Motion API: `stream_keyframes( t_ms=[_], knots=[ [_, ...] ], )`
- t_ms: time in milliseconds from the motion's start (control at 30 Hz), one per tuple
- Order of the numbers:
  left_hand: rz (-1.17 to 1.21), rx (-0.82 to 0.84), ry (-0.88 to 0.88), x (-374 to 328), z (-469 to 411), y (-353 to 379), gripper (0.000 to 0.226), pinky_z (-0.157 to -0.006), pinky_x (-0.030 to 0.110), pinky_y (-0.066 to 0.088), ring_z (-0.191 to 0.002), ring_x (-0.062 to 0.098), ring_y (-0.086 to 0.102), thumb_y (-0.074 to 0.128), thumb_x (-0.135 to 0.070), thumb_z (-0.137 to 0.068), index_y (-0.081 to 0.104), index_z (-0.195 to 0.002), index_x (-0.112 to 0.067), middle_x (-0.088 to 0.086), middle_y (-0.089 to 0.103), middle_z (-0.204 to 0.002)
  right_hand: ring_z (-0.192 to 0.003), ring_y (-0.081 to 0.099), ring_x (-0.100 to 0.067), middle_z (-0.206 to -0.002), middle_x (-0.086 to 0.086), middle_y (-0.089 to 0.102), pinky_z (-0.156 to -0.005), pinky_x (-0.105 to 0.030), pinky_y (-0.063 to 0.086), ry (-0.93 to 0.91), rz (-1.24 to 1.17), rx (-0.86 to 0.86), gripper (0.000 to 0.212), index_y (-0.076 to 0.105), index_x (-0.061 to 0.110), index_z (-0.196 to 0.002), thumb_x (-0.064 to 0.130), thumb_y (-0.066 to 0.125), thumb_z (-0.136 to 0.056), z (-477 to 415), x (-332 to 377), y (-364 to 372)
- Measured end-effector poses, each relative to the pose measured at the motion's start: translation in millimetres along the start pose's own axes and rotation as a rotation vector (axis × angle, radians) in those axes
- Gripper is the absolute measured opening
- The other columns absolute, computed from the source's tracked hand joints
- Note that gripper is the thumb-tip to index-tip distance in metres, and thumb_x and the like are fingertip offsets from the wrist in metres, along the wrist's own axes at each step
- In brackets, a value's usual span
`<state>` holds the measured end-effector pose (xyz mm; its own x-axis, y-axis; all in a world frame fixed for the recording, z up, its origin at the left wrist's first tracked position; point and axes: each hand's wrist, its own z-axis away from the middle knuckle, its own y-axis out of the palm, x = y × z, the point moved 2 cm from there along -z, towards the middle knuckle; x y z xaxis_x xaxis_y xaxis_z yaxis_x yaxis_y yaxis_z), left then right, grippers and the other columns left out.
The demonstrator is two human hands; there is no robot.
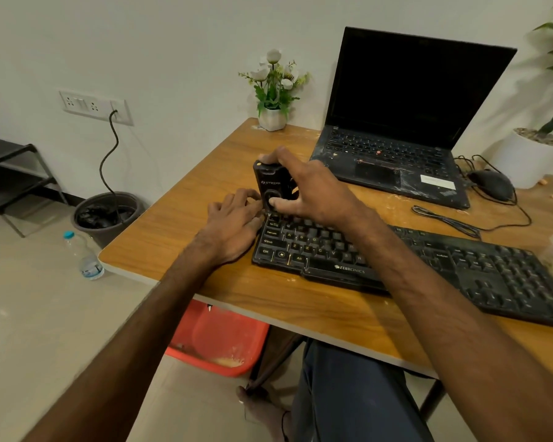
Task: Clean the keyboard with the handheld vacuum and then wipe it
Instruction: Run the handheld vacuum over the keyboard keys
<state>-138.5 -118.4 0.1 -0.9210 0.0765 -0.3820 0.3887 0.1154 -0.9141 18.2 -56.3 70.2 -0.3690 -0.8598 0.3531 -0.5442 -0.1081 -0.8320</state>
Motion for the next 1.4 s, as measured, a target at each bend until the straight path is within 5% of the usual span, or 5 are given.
stream_keyframes(
  t_ms=[167, 333, 567, 1167, 1400],
  knots=[
    [0.044, 0.011, -0.013, 2.0, 0.3, 0.0, 0.067, -0.117, 0.048, 0.011, -0.141, 0.015, 0.025, 0.016, -0.047, -0.089, 0.044, -0.147, -0.031, -0.004, 0.025, -0.158, -0.1, 0.065, -0.019, -0.123, -0.008, 0.063, -0.076, -0.028, 0.057, 0.03, 0.133, -0.057, 0.065, 0.04, 0.022, -0.137, 0.021, 0.075, -0.083, -3.2, -11.7, -0.8],
    [0.049, -0.011, 0.011, 4.9, -1.9, 5.1, 0.065, -0.117, 0.049, 0.012, -0.14, 0.016, 0.027, 0.015, -0.051, -0.092, 0.048, -0.144, -0.03, -0.001, 0.028, -0.157, -0.104, 0.063, -0.01, -0.13, 0.0, 0.058, -0.08, -0.015, 0.053, 0.017, -0.095, -0.102, 0.063, 0.042, 0.019, -0.134, 0.023, 0.077, -0.083, 15.9, -0.3, -6.0],
    [0.057, 0.003, 0.004, 4.5, -2.0, 1.9, 0.069, -0.119, 0.048, 0.01, -0.141, 0.016, 0.027, 0.017, -0.052, -0.089, 0.045, -0.148, -0.029, -0.002, 0.034, -0.155, -0.101, 0.065, -0.019, -0.125, -0.009, 0.062, -0.079, -0.033, 0.059, 0.089, 0.081, -0.094, 0.064, 0.039, 0.023, -0.135, 0.023, 0.076, -0.083, 16.2, -17.3, -12.1],
    [0.037, -0.03, 0.035, 6.5, -4.7, 5.8, 0.087, -0.118, 0.053, 0.015, -0.139, 0.018, 0.032, 0.003, -0.064, -0.079, 0.045, -0.147, -0.03, -0.001, 0.04, -0.152, -0.093, 0.062, -0.009, -0.121, -0.006, 0.062, -0.065, -0.004, 0.049, 0.194, -0.027, -0.203, 0.062, 0.042, 0.02, -0.135, 0.022, 0.076, -0.083, 40.6, -1.8, -21.7],
    [-0.01, -0.05, 0.053, 10.5, -4.2, 7.6, 0.084, -0.115, 0.055, 0.019, -0.136, 0.018, 0.036, 0.003, -0.064, -0.083, 0.045, -0.147, -0.029, -0.001, 0.043, -0.15, -0.092, 0.067, -0.019, -0.121, -0.013, 0.062, -0.066, -0.024, 0.06, 0.243, 0.047, -0.21, 0.063, 0.038, 0.024, -0.14, 0.022, 0.072, -0.087, 50.8, 5.2, -7.7]
  ],
)
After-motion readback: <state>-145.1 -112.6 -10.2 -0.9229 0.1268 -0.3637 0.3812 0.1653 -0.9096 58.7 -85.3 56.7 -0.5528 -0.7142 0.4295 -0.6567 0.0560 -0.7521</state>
